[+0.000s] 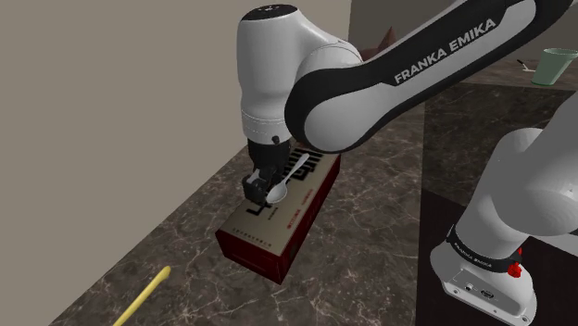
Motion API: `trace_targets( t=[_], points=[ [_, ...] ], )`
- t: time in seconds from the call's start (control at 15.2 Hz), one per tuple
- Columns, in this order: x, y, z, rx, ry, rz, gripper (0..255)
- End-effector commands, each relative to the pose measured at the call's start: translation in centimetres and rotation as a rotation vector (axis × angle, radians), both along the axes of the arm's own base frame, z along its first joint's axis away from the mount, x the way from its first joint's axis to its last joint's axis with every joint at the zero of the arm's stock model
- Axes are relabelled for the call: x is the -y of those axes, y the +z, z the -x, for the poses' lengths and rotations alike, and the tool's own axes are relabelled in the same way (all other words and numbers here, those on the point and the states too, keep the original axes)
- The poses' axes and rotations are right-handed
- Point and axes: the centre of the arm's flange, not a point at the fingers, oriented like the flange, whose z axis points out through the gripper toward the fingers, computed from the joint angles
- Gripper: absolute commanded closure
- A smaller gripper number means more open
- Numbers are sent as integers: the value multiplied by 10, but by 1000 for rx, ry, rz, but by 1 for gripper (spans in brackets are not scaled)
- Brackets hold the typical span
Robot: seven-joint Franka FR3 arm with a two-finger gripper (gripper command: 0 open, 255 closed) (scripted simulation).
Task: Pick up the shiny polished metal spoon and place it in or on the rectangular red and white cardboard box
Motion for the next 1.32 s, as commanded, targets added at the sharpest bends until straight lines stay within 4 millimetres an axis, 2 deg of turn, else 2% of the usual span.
trace_targets(
  t=[0.0,0.07,0.13,0.46,0.73,1.25],
  points=[
    [0,0,0,0,0,0,255],
    [0,0,0,0,0,0,255],
    [0,0,0,0,0,0,0],
    [0,0,0,0,0,0,0],
    [1,49,8,0,0,0,0],
    [1,49,8,0,0,0,0]
  ],
)
